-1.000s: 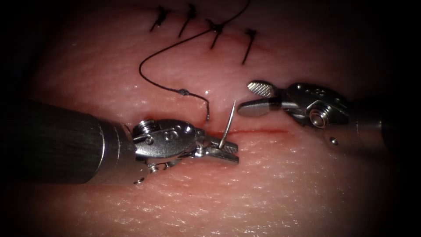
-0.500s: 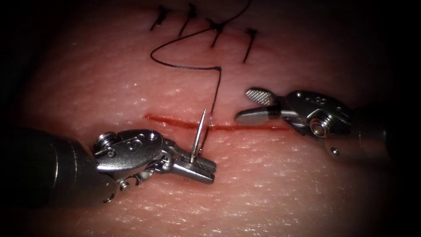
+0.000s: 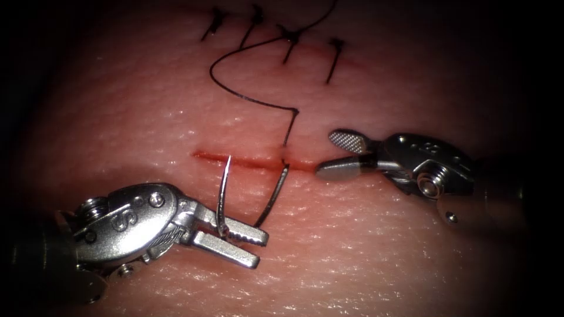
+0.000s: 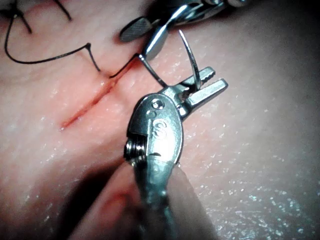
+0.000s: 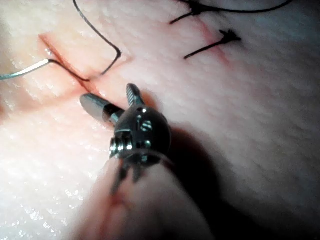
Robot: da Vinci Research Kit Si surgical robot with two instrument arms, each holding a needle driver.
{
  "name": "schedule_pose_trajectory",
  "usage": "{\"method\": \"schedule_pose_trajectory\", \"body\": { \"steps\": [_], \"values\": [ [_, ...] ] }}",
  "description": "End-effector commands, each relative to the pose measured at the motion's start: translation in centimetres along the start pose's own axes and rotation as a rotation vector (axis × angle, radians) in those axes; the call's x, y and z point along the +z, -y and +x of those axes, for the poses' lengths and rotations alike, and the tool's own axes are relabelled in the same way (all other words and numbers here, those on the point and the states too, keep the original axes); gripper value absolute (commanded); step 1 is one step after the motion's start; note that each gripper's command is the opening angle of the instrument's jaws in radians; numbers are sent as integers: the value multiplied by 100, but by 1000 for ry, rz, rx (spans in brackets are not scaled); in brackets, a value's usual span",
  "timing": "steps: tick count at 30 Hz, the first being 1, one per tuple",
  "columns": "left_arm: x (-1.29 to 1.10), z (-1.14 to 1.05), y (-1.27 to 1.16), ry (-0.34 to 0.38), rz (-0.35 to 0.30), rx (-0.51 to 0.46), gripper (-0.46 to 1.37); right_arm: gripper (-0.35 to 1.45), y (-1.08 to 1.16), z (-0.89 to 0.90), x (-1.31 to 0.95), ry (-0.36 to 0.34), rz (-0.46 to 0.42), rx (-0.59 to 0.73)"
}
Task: Wound Closure
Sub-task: Pull the needle through the skin with the left gripper
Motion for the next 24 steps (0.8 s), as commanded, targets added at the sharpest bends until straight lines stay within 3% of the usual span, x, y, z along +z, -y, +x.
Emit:
{"method": "schedule_pose_trajectory", "body": {
  "steps": [1,6,11,18,24],
  "values": [
    [-3,0,5,0,38,76,-35,137,1,-2,0,-2,8,-7],
    [-4,16,18,-60,178,255,-35,137,4,-10,0,-11,20,-14],
    [-4,40,35,-80,270,356,-35,131,7,-23,1,-4,39,-26],
    [-2,77,58,-90,312,413,-35,125,12,-36,5,6,56,-39],
    [1,101,71,-88,335,423,-35,125,11,-37,7,9,55,-41]
  ]
}}
